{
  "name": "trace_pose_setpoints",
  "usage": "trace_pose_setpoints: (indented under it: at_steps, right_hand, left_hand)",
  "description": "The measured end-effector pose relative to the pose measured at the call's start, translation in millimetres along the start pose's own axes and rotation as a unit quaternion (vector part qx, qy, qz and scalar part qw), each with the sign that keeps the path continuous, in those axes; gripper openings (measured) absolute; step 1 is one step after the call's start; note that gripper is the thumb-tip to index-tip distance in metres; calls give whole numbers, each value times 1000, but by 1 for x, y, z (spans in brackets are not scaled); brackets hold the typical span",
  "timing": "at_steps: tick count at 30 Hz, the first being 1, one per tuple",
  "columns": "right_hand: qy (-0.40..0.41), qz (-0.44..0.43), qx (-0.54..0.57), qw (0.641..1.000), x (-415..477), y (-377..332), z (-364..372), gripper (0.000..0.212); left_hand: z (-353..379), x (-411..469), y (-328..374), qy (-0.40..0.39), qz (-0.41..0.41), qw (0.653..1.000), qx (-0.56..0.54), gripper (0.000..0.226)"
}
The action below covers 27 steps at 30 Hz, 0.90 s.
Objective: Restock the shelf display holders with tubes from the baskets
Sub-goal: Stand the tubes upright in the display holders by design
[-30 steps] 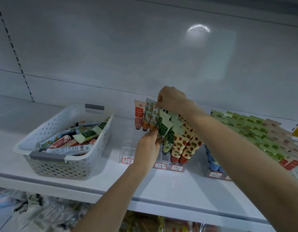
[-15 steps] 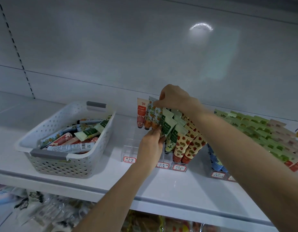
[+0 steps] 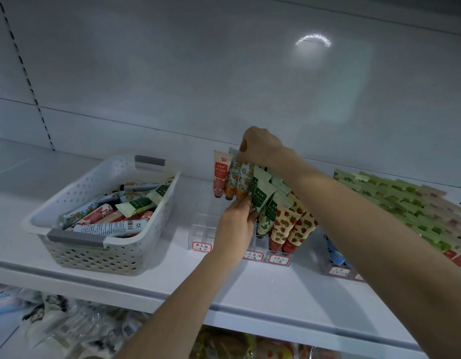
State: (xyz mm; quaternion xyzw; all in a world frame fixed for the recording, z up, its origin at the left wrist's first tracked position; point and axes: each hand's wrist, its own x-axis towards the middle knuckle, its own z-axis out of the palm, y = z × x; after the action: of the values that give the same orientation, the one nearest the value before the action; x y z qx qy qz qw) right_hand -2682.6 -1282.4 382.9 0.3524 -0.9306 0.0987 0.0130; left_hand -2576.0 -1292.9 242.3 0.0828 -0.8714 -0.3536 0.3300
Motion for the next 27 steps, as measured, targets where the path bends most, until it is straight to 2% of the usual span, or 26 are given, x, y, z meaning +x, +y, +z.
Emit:
trace_pose_setpoints:
  at_steps: [10,16,24,27]
  right_hand:
    - [-32,-54,43,997,-3,8,-11,23]
    - [19,-76,1,997,-6,4,-7,16]
    - [20,-72,43,996,-7,4,-4,2]
    - [21,-55,42,997,-6,5,-2,5]
  left_hand:
    - [1,1,-3,-4,1,1000,0,32]
    - [1,1,-2,1,-1,1000,-1,32]
    - [3,3,-3,9,10,1000,2,26]
    - [4,3,-4,10,14,1000,5,27]
